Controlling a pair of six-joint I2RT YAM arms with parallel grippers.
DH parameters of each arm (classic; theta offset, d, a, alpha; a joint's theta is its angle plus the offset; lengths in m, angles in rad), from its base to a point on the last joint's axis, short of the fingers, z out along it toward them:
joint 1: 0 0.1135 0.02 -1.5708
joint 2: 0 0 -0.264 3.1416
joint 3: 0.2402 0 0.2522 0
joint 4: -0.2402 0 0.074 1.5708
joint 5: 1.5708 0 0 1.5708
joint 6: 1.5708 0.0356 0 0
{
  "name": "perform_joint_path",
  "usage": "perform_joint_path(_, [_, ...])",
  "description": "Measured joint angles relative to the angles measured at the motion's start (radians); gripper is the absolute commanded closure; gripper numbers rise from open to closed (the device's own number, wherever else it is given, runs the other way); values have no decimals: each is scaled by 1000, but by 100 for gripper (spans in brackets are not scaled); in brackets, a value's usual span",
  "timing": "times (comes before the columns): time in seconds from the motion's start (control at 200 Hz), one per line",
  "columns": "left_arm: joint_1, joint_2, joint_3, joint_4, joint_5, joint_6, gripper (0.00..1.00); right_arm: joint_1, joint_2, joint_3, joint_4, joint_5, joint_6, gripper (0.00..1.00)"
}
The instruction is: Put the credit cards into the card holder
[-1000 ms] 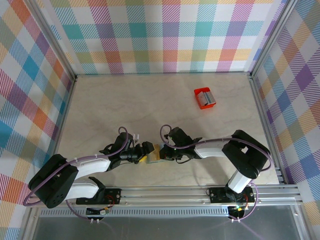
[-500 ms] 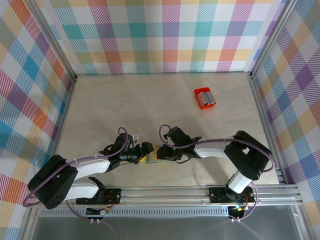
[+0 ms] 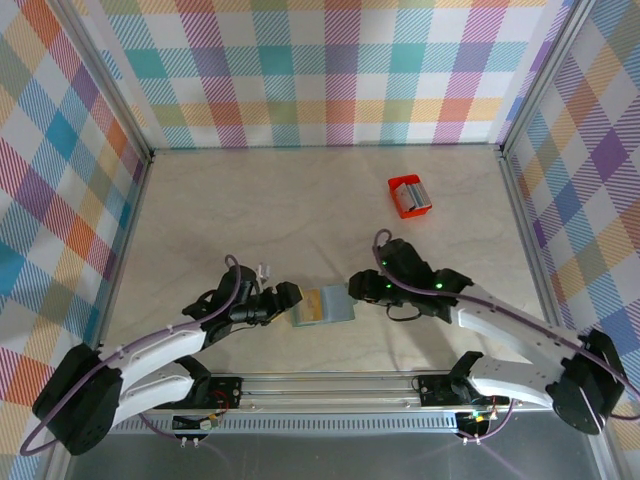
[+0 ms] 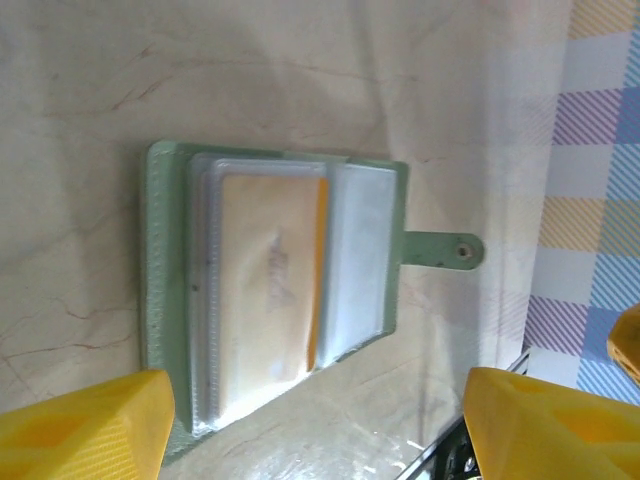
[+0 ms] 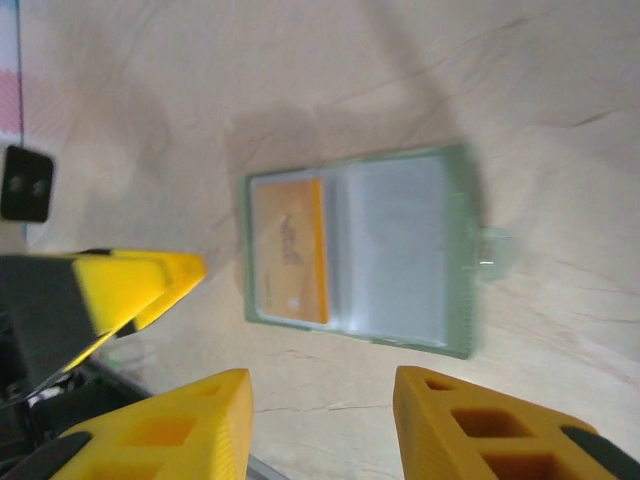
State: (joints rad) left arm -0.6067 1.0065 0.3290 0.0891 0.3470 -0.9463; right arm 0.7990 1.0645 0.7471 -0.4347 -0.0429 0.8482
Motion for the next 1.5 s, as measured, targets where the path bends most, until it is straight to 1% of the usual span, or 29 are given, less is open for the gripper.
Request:
perform_joint_path(0.06, [9, -31, 12, -41, 1, 13, 24, -12, -21, 29, -73, 47, -11, 63])
perform_joint_path(0.135, [16, -61, 29, -103, -1, 32, 23, -14, 0, 82, -153, 82, -36, 64])
perform_joint_path(0.295, [16, -84, 66, -209, -2, 73, 24, -14, 166, 201, -270, 95, -108, 67])
perform_joint_path(0.37, [16, -81, 73, -231, -5, 77, 24, -14, 238, 219, -273, 79, -142, 71])
perform_joint_path(0.465, [16, -63, 76, -248, -9, 77, 24, -19, 283, 218, -274, 59, -157, 74])
perform_joint_path(0.705, [16, -14, 81, -252, -9, 77, 24, -54, 367, 229, -254, 32, -158, 73])
perform_joint_path(0.955, [16, -11, 81, -251, -9, 80, 25, -72, 444, 239, -215, -8, -179, 73])
perform_joint_path(1.145, [16, -11, 81, -244, -9, 80, 25, -73, 465, 244, -192, -31, -183, 73])
perform_joint_path(1.325, [16, -11, 81, -244, -9, 80, 25, -74, 476, 244, -186, -38, -184, 76])
perform_joint_path(1.44, [16, -11, 81, -244, -9, 80, 25, -79, 483, 244, -185, -42, -184, 81])
perform_joint_path(1.5, [16, -11, 81, -244, -9, 80, 25, -80, 486, 244, -183, -45, -184, 87])
